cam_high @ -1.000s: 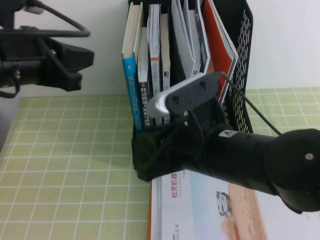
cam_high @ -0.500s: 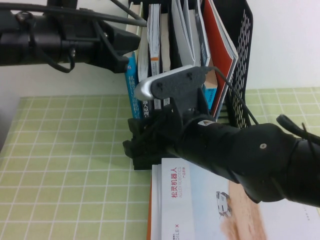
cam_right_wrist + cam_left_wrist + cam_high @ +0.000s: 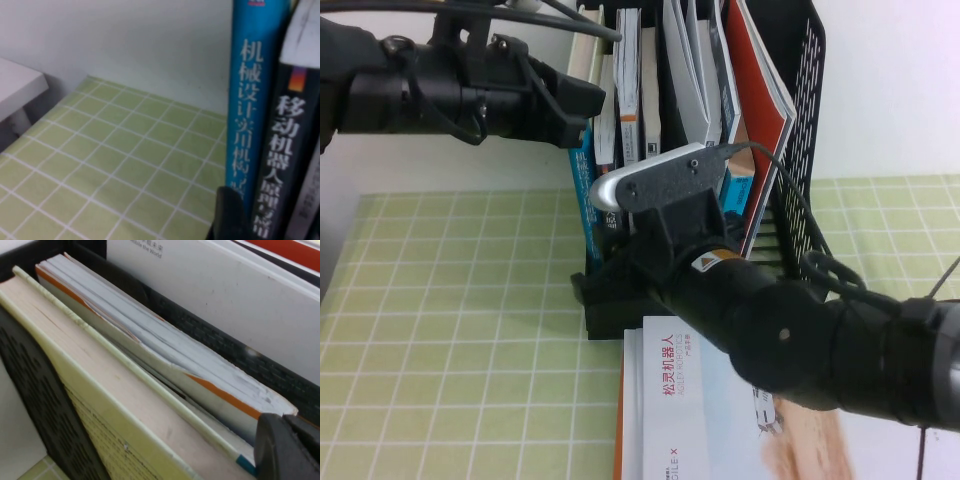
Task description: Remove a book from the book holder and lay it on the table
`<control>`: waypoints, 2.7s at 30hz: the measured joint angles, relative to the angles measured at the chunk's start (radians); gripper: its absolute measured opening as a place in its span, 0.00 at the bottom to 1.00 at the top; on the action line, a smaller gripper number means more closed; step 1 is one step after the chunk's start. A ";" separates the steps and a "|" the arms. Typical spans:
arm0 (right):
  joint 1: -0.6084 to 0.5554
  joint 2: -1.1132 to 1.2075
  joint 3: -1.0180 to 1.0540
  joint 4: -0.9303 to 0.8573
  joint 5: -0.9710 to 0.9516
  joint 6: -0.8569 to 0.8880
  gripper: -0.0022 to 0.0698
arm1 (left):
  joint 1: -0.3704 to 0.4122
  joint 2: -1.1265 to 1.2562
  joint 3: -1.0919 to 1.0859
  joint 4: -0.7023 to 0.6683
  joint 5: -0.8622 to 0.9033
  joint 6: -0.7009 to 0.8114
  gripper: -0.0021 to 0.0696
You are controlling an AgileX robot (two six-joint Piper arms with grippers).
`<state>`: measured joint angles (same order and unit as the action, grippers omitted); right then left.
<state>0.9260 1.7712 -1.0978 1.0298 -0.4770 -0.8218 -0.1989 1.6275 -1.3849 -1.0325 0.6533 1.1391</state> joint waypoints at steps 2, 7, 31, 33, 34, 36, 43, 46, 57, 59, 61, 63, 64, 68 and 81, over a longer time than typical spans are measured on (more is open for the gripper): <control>0.000 0.013 0.000 -0.064 -0.022 0.065 0.52 | 0.000 0.000 0.000 0.000 0.002 0.000 0.03; 0.000 0.065 -0.030 -0.115 -0.099 0.131 0.52 | 0.000 0.002 -0.002 -0.002 0.004 -0.020 0.03; -0.032 0.158 -0.188 0.017 -0.142 -0.065 0.21 | 0.000 0.006 -0.002 -0.029 -0.004 -0.042 0.03; -0.033 0.130 -0.183 0.036 -0.120 -0.096 0.21 | 0.000 0.006 -0.002 -0.052 -0.004 -0.052 0.03; -0.033 0.114 -0.181 0.042 -0.111 -0.120 0.21 | 0.000 0.006 -0.002 -0.066 -0.003 -0.056 0.03; -0.033 0.078 -0.178 0.058 -0.085 -0.153 0.21 | 0.000 0.006 -0.006 -0.082 0.002 -0.056 0.03; -0.038 -0.023 -0.177 0.076 -0.048 -0.207 0.21 | 0.011 -0.089 -0.038 -0.066 0.051 -0.075 0.03; -0.038 -0.071 -0.179 0.076 -0.044 -0.210 0.21 | 0.029 -0.148 -0.036 0.015 0.087 -0.148 0.03; -0.038 -0.204 -0.181 0.078 0.079 -0.228 0.21 | 0.140 -0.300 -0.032 0.141 0.227 -0.340 0.03; -0.038 -0.249 -0.181 0.083 0.140 -0.264 0.21 | 0.140 -0.323 -0.032 0.203 0.239 -0.392 0.03; -0.038 -0.313 -0.181 0.115 0.226 -0.323 0.21 | 0.140 -0.348 -0.032 0.262 0.246 -0.449 0.03; -0.042 -0.376 -0.181 0.167 0.309 -0.391 0.21 | 0.142 -0.372 -0.032 0.322 0.251 -0.498 0.03; -0.044 -0.412 -0.181 0.201 0.359 -0.435 0.21 | 0.142 -0.388 -0.031 0.357 0.260 -0.526 0.03; -0.073 -0.536 -0.181 0.269 0.577 -0.541 0.21 | 0.142 -0.464 0.008 0.450 0.266 -0.617 0.03; -0.135 -0.641 -0.189 -0.409 1.245 -0.187 0.21 | 0.142 -0.819 0.297 0.588 0.228 -0.762 0.03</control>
<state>0.7911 1.1299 -1.2865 0.6213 0.7683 -1.0084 -0.0573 0.8083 -1.0879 -0.4450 0.8815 0.3769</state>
